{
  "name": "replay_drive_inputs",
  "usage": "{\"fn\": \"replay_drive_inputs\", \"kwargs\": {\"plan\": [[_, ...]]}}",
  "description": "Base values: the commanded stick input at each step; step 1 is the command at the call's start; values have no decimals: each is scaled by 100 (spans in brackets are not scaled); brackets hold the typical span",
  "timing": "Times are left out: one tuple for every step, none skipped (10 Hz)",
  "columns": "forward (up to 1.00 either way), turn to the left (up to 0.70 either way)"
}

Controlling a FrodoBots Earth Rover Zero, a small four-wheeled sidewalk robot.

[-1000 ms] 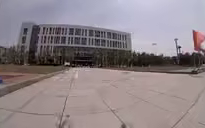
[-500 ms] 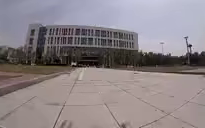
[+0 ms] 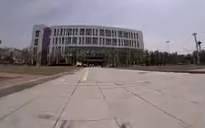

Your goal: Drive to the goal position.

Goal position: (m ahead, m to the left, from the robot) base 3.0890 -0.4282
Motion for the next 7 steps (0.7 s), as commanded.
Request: {"fn": "replay_drive_inputs", "kwargs": {"plan": [[100, 0], [100, 0], [100, 0], [100, 0], [100, 0], [100, 0], [100, 0]]}}
